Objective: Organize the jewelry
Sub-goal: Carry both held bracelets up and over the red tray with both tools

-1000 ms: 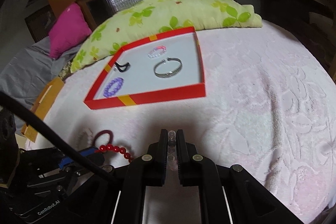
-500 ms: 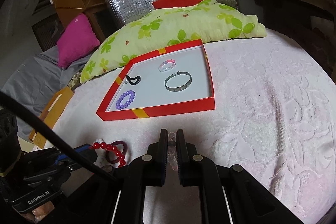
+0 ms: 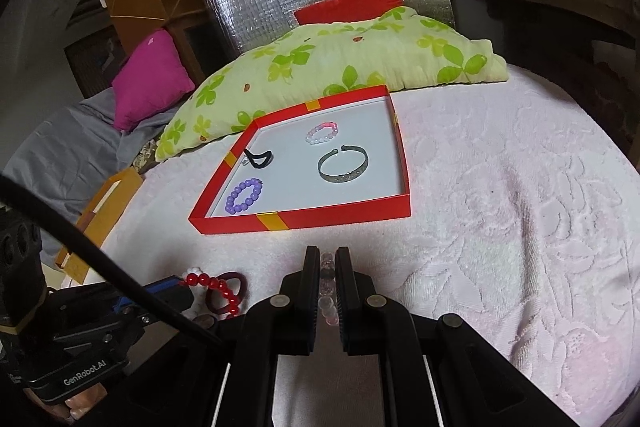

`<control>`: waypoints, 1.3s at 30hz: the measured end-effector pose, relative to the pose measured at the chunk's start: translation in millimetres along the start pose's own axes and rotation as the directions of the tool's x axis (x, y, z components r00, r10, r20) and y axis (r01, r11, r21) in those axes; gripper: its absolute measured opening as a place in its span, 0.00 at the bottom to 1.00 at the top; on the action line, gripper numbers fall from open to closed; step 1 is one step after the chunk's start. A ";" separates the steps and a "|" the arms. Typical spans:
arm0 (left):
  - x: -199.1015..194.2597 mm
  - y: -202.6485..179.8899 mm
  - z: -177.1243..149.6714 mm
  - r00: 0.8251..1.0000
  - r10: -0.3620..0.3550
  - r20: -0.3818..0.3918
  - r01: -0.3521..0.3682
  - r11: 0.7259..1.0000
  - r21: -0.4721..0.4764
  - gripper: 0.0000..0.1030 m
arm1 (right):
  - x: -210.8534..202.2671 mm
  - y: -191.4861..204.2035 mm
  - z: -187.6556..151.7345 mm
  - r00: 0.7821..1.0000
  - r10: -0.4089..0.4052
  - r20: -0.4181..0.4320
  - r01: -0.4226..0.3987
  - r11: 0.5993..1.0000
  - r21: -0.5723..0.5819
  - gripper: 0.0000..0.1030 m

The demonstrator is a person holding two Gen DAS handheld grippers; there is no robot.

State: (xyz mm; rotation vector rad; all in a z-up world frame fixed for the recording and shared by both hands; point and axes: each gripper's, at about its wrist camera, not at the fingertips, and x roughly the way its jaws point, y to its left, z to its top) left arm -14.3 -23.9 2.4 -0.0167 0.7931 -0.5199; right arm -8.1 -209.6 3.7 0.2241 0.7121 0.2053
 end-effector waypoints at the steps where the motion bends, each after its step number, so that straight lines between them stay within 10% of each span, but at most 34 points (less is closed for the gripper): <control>1: -0.8 0.9 0.2 1.000 0.005 0.003 -0.005 1.000 -0.002 0.09 | 0.2 -0.2 0.3 1.000 0.001 -0.001 -0.001 1.000 0.002 0.08; 20: -133.0 22.8 -10.1 0.960 0.266 0.086 -0.252 0.956 -0.148 0.09 | -0.5 71.6 8.9 0.996 0.064 -0.063 -0.072 0.990 -0.120 0.08; 39: -182.4 -10.5 15.9 0.938 0.306 0.163 -0.298 0.952 -0.074 0.09 | -82.4 104.7 52.0 0.992 0.095 0.083 -0.079 0.981 -0.179 0.08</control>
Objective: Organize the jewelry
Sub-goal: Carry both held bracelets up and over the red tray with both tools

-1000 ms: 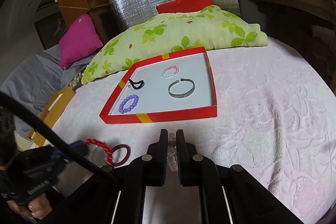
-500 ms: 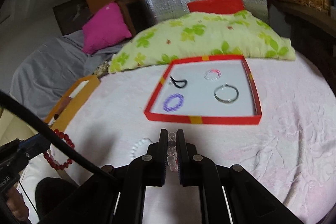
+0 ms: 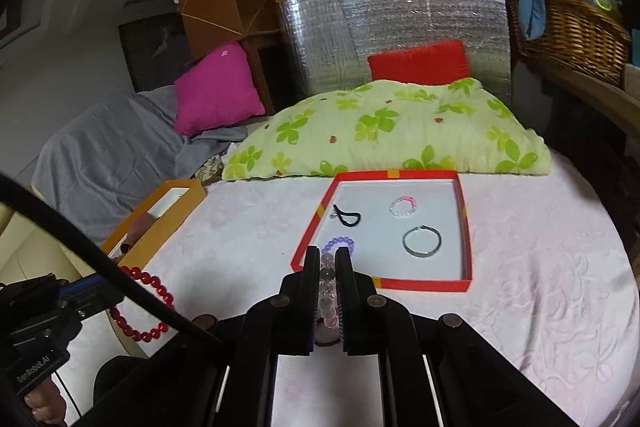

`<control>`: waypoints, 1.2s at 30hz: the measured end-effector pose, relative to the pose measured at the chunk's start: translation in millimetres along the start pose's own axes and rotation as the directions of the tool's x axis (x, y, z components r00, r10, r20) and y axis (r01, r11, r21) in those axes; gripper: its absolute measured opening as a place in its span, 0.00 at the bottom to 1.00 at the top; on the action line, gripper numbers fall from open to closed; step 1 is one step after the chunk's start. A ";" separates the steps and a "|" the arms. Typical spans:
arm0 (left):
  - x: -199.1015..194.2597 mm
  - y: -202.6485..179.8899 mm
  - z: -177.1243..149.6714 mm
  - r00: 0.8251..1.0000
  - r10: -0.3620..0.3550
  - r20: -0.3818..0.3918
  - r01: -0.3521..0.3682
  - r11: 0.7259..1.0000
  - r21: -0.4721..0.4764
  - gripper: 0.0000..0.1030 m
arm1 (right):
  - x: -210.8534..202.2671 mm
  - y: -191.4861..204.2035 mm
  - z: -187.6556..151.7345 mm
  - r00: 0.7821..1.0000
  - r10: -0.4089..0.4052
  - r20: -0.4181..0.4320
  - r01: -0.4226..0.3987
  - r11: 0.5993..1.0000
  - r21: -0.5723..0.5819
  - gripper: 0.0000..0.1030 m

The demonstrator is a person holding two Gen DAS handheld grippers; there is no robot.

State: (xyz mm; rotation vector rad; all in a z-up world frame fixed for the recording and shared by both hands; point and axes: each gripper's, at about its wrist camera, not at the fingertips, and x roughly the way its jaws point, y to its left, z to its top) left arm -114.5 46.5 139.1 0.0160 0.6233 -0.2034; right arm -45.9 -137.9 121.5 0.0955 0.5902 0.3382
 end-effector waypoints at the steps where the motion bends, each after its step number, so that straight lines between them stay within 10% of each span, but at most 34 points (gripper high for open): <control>1: 1.4 -1.7 0.1 1.000 -0.002 -0.005 0.002 1.000 0.003 0.09 | 0.7 -2.7 -1.0 1.000 -0.005 -0.003 0.005 1.000 0.007 0.08; 36: 22.2 37.9 30.1 0.999 0.024 0.025 -0.023 0.999 -0.049 0.09 | -33.9 -34.6 23.2 0.995 -0.044 0.093 0.040 0.999 0.036 0.08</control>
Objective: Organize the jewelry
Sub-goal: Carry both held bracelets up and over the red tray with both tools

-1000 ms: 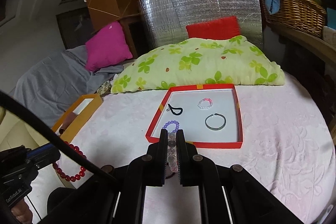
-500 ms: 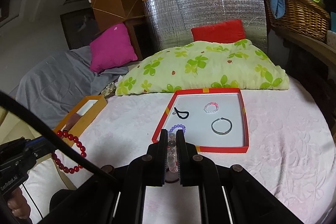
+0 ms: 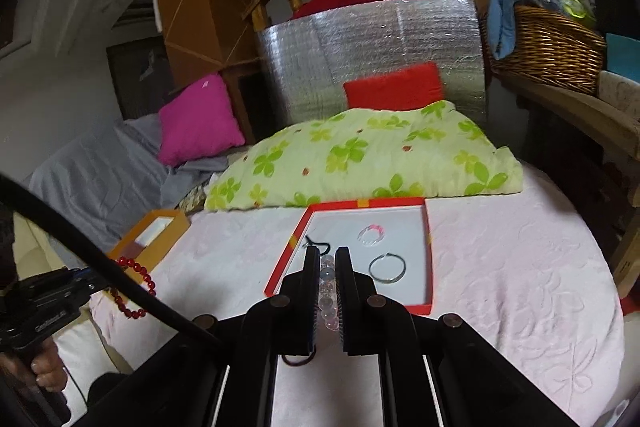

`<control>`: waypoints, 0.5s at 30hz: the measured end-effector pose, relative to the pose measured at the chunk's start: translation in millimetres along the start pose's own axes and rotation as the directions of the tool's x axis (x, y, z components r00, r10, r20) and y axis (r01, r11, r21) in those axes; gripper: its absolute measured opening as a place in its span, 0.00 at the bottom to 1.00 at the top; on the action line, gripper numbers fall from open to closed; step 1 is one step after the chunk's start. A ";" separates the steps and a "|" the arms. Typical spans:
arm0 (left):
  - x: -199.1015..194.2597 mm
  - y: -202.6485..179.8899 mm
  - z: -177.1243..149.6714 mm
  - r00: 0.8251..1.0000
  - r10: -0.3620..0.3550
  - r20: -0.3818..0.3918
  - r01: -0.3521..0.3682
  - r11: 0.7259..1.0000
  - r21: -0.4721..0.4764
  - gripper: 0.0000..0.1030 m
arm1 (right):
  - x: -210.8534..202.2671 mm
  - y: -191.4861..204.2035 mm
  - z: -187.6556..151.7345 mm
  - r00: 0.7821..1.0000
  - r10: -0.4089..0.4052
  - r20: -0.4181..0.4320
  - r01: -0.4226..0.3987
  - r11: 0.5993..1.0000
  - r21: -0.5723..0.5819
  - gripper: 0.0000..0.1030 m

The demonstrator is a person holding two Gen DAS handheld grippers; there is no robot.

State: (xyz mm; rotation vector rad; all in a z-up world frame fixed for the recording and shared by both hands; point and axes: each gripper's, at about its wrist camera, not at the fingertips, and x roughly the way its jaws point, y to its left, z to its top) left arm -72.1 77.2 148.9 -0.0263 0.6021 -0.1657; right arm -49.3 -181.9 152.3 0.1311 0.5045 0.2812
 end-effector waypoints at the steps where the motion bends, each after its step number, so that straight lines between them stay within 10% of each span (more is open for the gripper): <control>1: 4.5 2.1 2.9 1.000 -0.006 -0.002 0.006 1.000 -0.007 0.09 | 0.3 -3.9 2.4 1.000 0.003 -0.002 -0.003 1.000 0.006 0.08; 15: 91.7 -14.5 31.3 0.991 -0.127 -0.045 0.126 0.992 -0.030 0.09 | 71.8 -44.8 17.4 0.993 0.116 -0.001 -0.114 0.984 0.135 0.08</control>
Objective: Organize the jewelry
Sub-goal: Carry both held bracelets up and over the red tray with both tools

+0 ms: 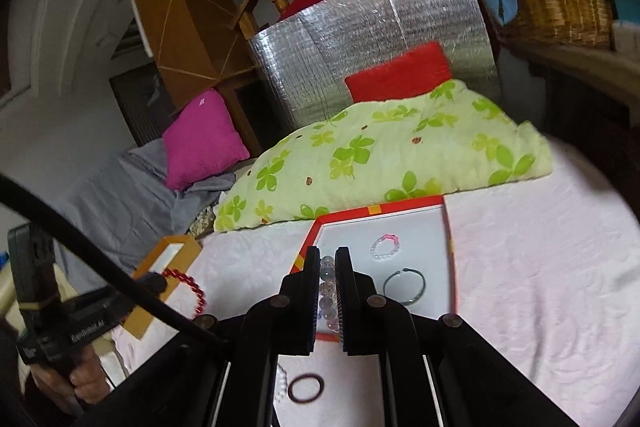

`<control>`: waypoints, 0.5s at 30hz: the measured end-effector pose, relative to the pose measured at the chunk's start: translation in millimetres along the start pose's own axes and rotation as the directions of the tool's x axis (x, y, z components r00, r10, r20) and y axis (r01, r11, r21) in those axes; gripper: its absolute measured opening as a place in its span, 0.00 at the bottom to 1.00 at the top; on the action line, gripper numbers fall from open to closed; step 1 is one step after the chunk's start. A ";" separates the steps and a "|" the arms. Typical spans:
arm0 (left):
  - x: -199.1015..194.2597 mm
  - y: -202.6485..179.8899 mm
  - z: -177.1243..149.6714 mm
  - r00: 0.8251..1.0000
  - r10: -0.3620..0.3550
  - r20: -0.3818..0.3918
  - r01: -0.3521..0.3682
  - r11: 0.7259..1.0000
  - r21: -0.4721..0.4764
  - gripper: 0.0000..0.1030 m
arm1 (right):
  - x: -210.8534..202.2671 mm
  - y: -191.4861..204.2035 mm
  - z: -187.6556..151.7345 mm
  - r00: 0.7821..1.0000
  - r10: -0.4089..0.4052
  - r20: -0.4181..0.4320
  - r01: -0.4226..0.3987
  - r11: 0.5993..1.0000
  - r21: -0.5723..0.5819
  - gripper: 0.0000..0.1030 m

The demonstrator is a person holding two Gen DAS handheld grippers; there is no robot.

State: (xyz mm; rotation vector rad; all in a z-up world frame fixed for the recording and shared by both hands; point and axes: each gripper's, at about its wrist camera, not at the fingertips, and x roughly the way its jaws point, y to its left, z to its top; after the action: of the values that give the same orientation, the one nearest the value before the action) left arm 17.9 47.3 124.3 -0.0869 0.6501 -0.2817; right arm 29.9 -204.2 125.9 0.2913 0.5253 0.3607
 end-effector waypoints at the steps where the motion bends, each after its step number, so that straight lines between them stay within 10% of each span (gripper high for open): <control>1: 7.4 -0.3 1.3 1.000 -0.009 -0.005 0.009 1.000 -0.005 0.09 | 10.0 -6.4 0.0 1.000 0.007 -0.009 -0.007 1.000 0.023 0.08; 15: 138.1 -15.7 18.8 0.987 -0.139 -0.086 0.133 0.989 -0.070 0.09 | 120.3 -94.4 17.1 0.992 0.006 -0.127 0.026 0.969 0.245 0.08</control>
State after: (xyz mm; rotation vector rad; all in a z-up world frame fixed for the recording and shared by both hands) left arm 130.6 -7.4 61.1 -0.1815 0.7448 -0.3979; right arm 160.3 -243.1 54.1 0.5079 0.6984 0.3055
